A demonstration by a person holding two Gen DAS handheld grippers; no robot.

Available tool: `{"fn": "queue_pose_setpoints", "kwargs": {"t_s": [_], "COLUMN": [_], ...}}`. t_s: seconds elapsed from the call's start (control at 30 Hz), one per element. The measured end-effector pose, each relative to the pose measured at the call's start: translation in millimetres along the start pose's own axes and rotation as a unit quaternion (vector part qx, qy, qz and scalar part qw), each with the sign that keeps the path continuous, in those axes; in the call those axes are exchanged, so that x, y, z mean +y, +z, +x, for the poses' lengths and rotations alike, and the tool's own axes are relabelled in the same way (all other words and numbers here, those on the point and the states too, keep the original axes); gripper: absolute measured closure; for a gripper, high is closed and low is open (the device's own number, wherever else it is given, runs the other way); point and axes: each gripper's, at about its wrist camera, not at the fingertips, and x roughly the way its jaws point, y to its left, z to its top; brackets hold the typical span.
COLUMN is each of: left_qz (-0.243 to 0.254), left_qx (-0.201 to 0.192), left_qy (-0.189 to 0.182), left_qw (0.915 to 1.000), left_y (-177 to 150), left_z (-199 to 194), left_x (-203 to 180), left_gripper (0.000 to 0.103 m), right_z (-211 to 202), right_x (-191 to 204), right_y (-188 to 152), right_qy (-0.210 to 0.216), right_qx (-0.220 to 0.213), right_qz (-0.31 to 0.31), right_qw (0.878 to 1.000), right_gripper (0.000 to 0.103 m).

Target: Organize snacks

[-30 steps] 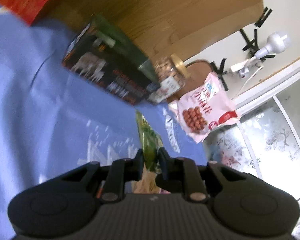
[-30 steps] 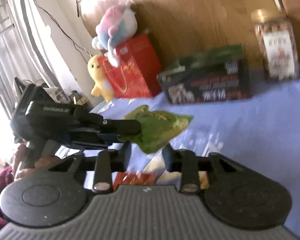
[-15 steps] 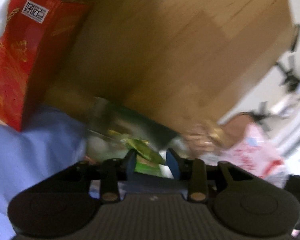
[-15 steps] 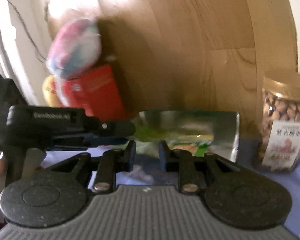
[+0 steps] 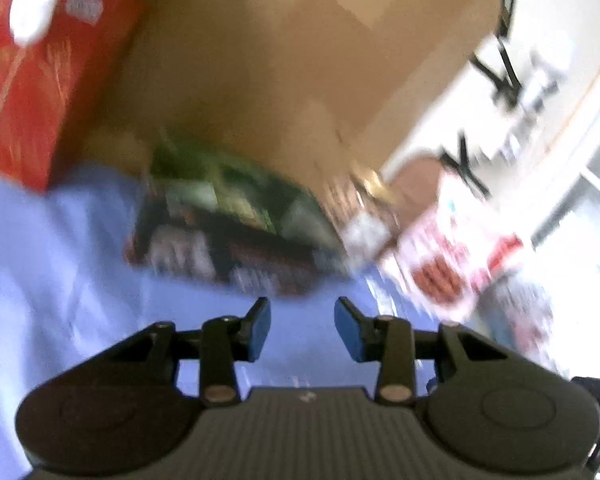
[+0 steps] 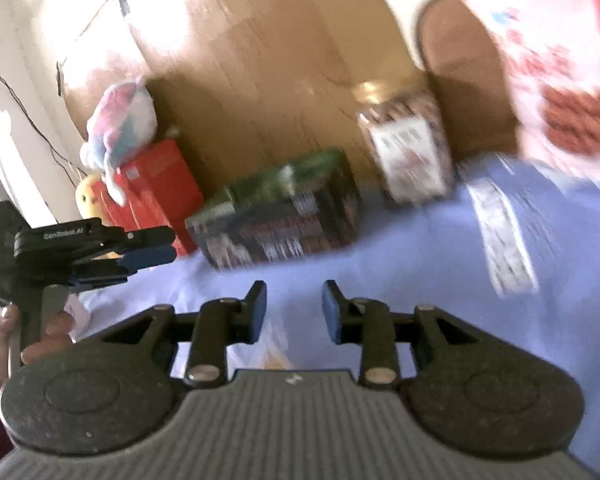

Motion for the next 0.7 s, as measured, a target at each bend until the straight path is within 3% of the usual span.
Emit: {"fn": "queue_pose_setpoints", "kwargs": {"t_s": [0.13, 0.2, 0.37, 0.53, 0.7], "left_qz": [-0.002, -0.003, 0.010, 0.010, 0.026], "left_qx": [0.044, 0.063, 0.072, 0.073, 0.085], "left_qy": [-0.007, -0.009, -0.010, -0.013, -0.022], "left_qw": [0.9990, 0.9980, 0.9973, 0.9972, 0.9958], "left_y": [-35, -45, -52, -51, -54], "left_z": [9, 13, 11, 10, 19], "left_x": [-8, -10, -19, -24, -35], "left_gripper": [0.067, 0.067, 0.062, 0.062, 0.062], "right_z": [-20, -17, -17, -37, -49], "right_x": [19, 36, 46, 20, 9], "right_y": [-38, -52, -69, -59, -63], "right_qy": [-0.019, -0.019, -0.046, -0.149, -0.111], "right_qx": [0.027, 0.044, 0.070, 0.022, 0.025], "right_qz": [-0.017, -0.053, -0.140, -0.144, -0.107], "right_qw": [0.999, 0.997, 0.987, 0.978, 0.988], "right_gripper": [0.042, 0.041, 0.046, 0.050, 0.050]}}
